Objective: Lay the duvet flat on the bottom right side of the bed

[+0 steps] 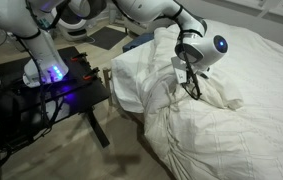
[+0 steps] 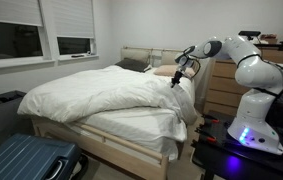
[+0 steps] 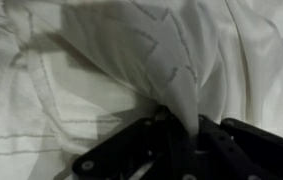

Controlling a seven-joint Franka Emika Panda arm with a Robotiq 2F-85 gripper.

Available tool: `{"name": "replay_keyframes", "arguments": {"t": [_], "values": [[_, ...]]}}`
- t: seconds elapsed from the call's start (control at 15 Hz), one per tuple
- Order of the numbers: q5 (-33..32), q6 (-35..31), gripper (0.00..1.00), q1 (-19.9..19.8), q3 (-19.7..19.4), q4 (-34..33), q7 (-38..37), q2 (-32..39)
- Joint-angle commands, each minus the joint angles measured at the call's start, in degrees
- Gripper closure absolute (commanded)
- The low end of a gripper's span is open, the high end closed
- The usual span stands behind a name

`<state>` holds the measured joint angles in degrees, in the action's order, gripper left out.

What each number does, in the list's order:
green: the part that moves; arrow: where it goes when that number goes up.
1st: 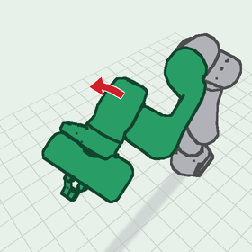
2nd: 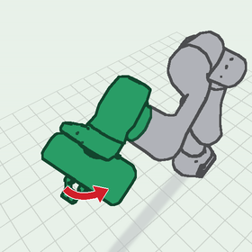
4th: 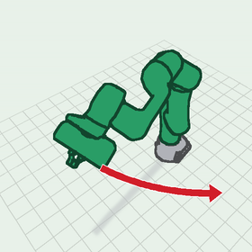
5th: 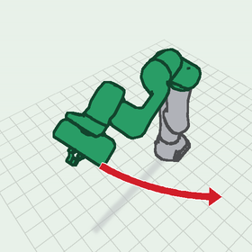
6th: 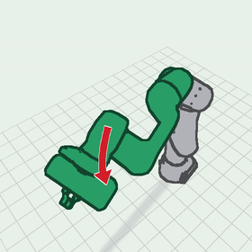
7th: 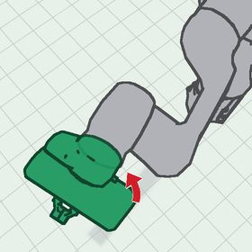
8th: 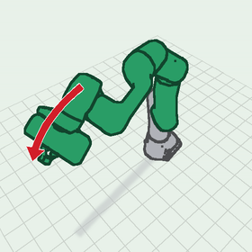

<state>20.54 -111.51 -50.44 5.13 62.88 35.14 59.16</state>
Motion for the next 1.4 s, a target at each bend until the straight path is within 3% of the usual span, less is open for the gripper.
{"name": "replay_keyframes", "arguments": {"t": [0.0,0.4,0.67,1.0,1.33], "values": [[-3.53,5.64,0.98,3.17,-0.88,0.21,-1.72,-1.57],[-10.34,16.79,0.98,5.78,-0.90,0.92,0.67,-2.97],[-13.45,19.72,0.98,7.15,-0.60,2.24,2.42,-4.33],[-13.79,13.48,0.99,7.54,0.22,6.62,6.58,-8.05],[-11.91,0.31,0.99,6.81,2.06,18.69,12.22,-17.22]]}}
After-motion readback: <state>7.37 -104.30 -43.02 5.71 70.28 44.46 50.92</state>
